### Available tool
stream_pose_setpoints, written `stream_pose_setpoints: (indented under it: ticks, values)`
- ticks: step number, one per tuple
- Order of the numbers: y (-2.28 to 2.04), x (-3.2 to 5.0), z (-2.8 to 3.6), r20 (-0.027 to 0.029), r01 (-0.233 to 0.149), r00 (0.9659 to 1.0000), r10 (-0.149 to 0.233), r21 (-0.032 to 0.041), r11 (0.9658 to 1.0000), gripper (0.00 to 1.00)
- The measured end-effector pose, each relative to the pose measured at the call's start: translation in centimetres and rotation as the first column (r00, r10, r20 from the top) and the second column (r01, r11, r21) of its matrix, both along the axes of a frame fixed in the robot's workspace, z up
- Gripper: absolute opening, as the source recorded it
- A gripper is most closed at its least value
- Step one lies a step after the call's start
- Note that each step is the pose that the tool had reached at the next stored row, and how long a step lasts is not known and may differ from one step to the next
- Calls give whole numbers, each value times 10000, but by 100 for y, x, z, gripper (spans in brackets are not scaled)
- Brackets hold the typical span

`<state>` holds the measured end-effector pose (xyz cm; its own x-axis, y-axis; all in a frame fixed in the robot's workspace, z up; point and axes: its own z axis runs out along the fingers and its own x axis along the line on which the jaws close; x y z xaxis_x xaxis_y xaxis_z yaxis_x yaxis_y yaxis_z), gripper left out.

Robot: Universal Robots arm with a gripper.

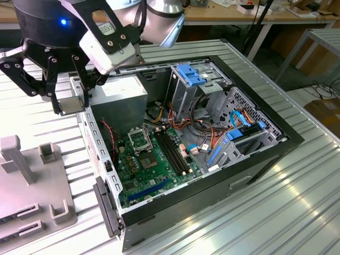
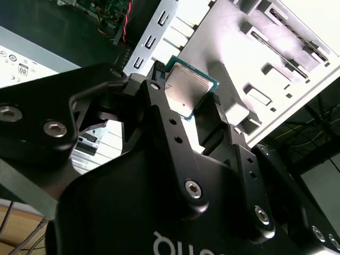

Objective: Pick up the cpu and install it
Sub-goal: 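Pick up the cpu and move it towards the insertion slot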

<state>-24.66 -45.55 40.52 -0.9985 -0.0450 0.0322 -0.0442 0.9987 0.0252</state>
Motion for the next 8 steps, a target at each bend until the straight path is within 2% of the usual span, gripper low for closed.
stream_pose_setpoints:
  ticks: [8]
  values:
    - [0,154,-11,0,0,10000,0,1,10000,47]
